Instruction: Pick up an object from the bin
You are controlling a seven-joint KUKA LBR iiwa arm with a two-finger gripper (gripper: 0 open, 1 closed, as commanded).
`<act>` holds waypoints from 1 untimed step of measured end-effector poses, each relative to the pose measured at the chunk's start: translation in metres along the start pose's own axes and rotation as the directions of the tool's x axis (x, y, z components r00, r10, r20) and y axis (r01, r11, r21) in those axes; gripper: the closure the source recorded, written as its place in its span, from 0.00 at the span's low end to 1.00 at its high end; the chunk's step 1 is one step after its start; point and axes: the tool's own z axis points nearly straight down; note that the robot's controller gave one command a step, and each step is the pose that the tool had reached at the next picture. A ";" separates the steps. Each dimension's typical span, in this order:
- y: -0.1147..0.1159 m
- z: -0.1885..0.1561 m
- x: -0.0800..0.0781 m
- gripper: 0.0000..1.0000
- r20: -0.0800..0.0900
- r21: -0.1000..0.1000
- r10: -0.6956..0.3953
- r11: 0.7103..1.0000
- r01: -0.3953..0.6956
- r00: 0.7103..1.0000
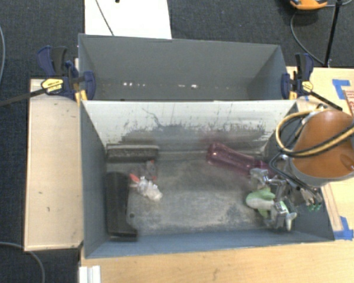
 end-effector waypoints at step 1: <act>0.004 0.000 -0.018 1.00 -0.001 -0.002 0.103 0.995 -0.103 0.995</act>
Offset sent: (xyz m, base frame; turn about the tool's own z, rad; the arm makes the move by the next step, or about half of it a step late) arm 0.0000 0.0000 0.0000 0.0000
